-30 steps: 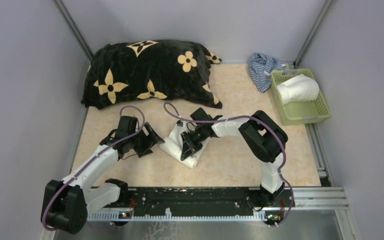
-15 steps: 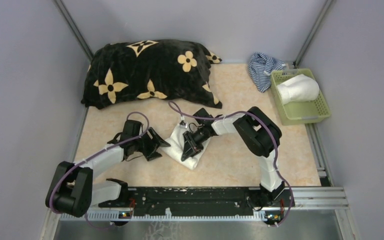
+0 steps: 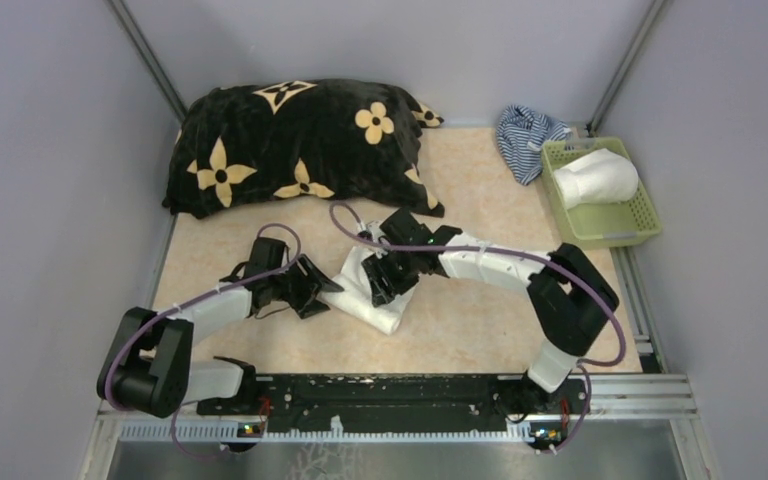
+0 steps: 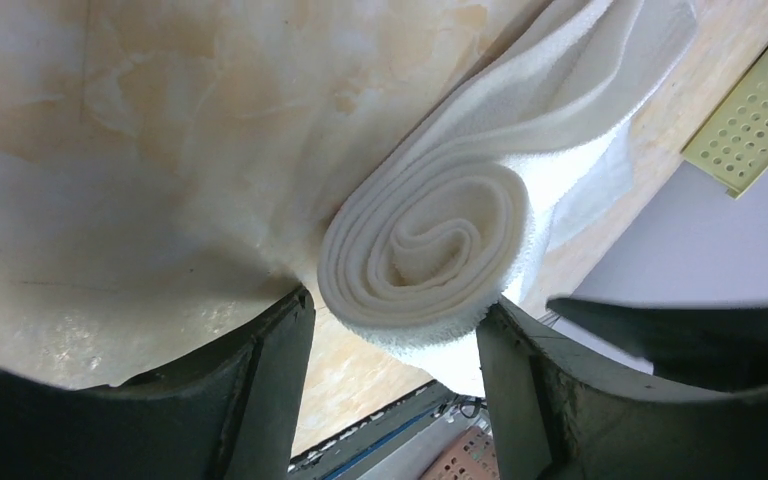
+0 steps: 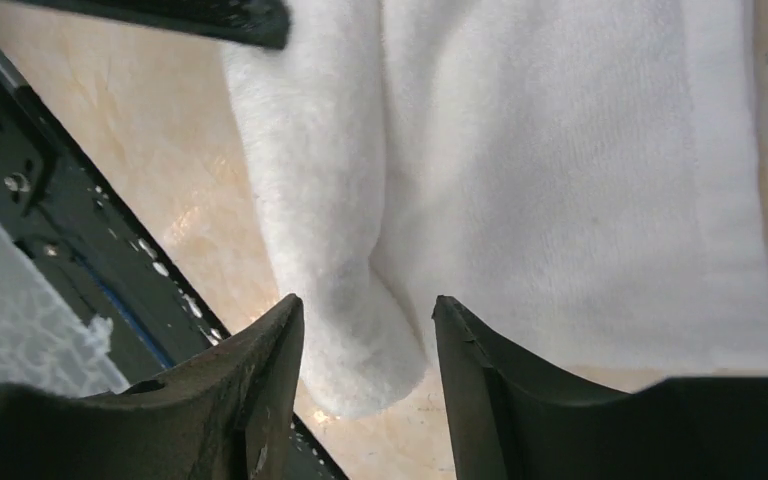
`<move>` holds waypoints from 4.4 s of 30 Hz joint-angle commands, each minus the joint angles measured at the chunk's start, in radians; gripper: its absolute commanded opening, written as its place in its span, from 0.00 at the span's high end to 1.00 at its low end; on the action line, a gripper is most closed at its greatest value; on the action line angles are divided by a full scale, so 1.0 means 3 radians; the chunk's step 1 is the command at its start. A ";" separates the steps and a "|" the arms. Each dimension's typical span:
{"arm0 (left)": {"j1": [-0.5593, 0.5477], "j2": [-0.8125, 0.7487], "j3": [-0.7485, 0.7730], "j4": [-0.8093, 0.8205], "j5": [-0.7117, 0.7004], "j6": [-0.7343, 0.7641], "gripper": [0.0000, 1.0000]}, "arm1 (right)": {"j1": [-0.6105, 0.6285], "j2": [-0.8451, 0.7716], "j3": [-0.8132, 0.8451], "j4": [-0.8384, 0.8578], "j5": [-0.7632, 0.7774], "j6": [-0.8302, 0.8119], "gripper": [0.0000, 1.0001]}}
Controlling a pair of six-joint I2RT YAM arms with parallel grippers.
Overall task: Roll the towels
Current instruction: Roll the towel at the center of the board.
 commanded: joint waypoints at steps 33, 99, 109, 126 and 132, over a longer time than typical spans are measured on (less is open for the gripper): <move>0.0001 0.0258 0.0091 -0.0378 -0.0407 0.0201 0.22 | 0.1304 0.0230 -0.0273 0.0641 0.1759 -0.1244 0.71; -0.0281 0.0707 0.0580 -0.0388 -0.0365 0.0491 0.25 | 0.1407 0.0466 -0.0167 0.0100 0.2985 -0.0443 0.49; -0.0212 0.0111 0.0676 -0.0616 -0.0434 0.0707 0.14 | 0.0763 0.0187 -0.0304 0.0153 0.1010 -0.0363 0.90; -0.0206 0.0018 0.0162 0.0185 0.0197 0.0352 0.18 | -0.0364 0.0723 -0.0550 0.0954 -0.1600 0.0606 0.92; -0.0214 0.0529 0.0191 0.0464 0.0218 0.0263 0.26 | -0.0403 0.0731 -0.0522 0.0741 -0.1271 0.0517 0.81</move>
